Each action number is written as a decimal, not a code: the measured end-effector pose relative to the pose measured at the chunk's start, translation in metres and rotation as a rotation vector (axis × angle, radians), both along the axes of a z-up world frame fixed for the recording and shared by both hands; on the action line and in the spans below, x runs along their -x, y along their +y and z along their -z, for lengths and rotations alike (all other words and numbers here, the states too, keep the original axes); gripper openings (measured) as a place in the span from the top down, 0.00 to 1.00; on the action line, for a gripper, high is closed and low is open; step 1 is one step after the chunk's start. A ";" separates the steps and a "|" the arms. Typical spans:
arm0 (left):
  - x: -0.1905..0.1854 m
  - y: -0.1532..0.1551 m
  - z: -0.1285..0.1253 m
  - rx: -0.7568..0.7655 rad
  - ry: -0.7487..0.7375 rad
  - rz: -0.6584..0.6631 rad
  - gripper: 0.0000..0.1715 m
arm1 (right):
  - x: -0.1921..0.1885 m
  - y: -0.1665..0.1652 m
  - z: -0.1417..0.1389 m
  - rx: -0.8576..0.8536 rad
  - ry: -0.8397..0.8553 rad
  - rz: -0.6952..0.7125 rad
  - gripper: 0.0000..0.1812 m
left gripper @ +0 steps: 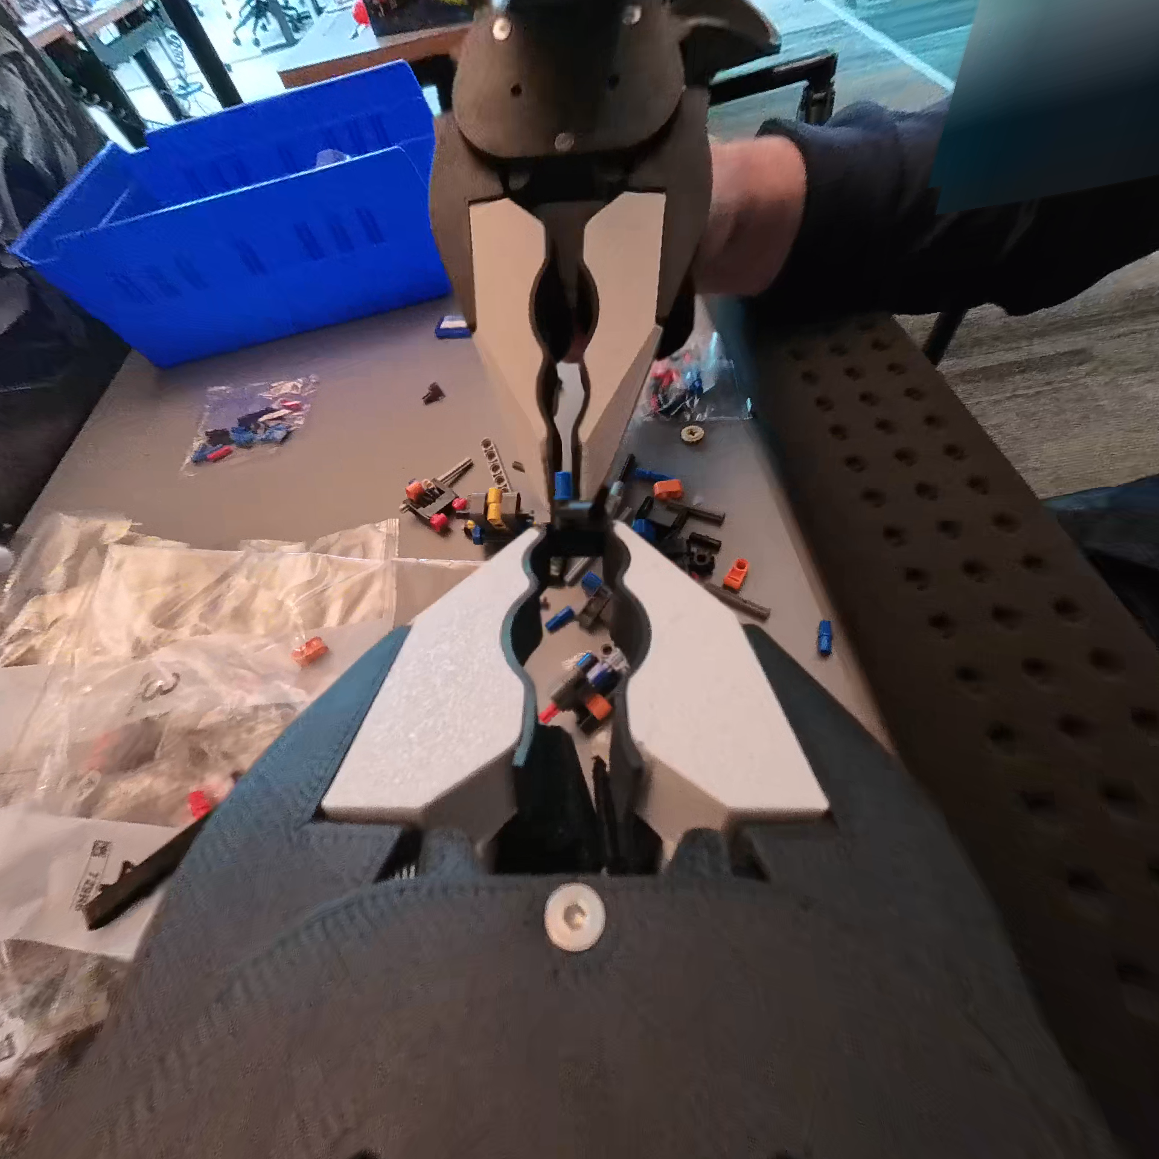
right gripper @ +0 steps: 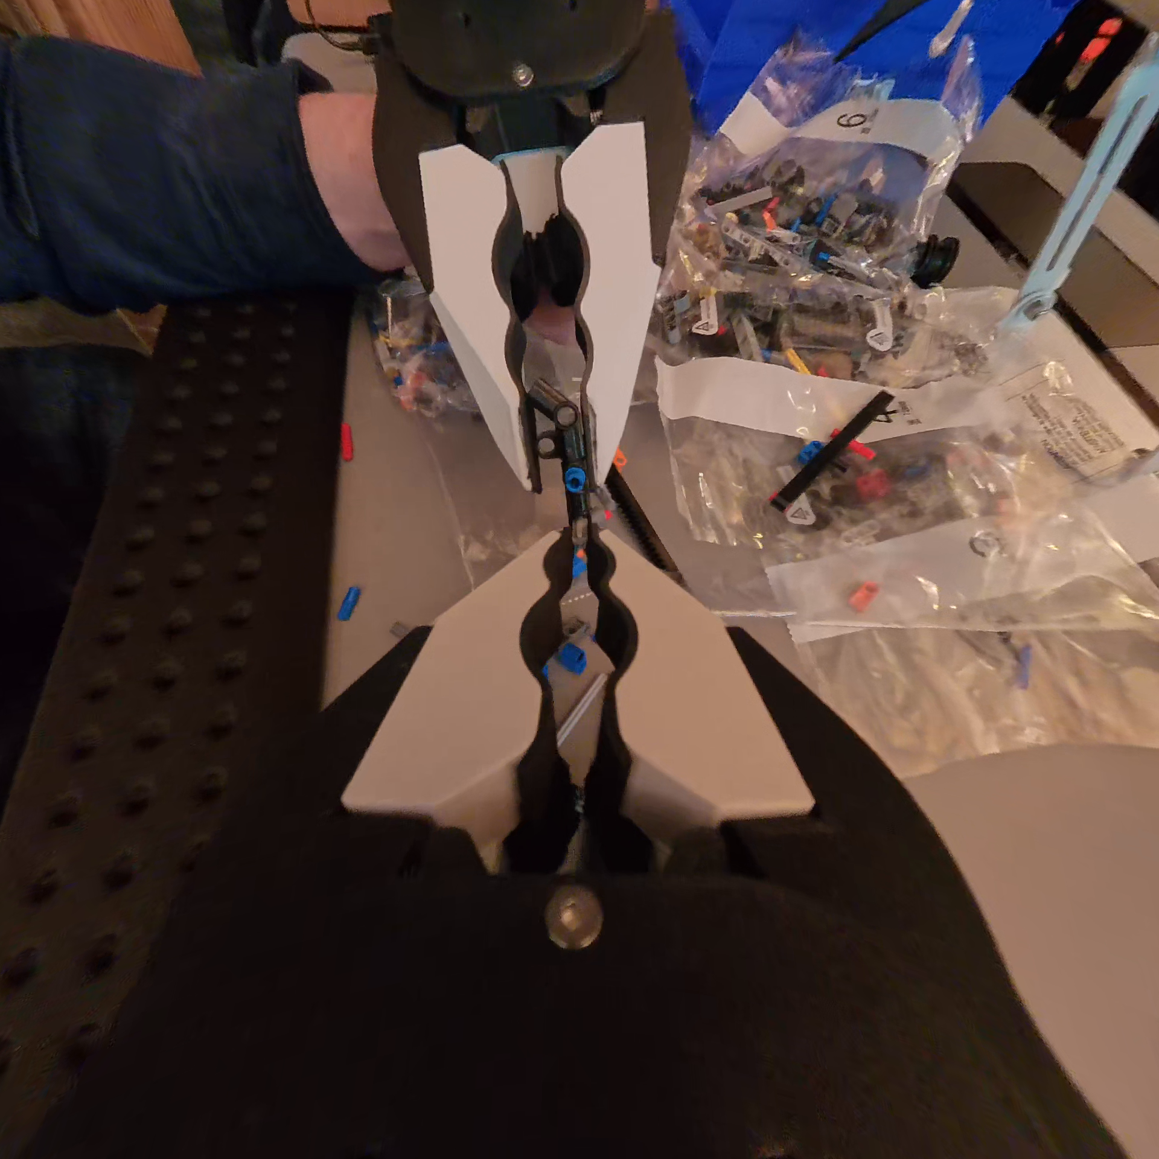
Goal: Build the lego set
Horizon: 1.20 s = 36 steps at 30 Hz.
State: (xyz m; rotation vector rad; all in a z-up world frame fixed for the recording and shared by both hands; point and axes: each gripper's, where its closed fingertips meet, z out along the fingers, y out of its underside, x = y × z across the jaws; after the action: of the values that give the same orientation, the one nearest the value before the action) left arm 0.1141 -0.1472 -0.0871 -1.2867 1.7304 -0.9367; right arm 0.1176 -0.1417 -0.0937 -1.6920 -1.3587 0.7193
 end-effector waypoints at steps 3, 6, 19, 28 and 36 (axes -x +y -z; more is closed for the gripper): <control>0.000 -0.002 -0.004 -0.011 -0.013 0.009 0.91 | -0.001 -0.003 -0.007 -0.025 0.011 -0.004 1.00; 0.014 0.012 0.002 -0.040 0.025 -0.049 0.91 | -0.018 -0.002 -0.033 -0.006 0.142 0.016 1.00; -0.002 0.005 -0.027 0.359 -0.155 0.005 0.91 | 0.002 0.003 -0.029 -0.176 0.076 0.048 0.84; -0.002 0.010 -0.043 0.464 -0.221 0.002 0.91 | -0.004 0.006 -0.046 0.048 0.269 0.049 1.00; -0.002 0.006 -0.051 0.551 -0.257 0.040 0.91 | -0.008 0.010 -0.055 0.037 0.327 0.071 1.00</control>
State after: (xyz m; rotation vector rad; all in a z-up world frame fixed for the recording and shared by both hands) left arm 0.1161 -0.1408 -0.0363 -1.3908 1.3463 -1.6027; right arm 0.1259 -0.1322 -0.0386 -1.5614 -1.0583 0.9385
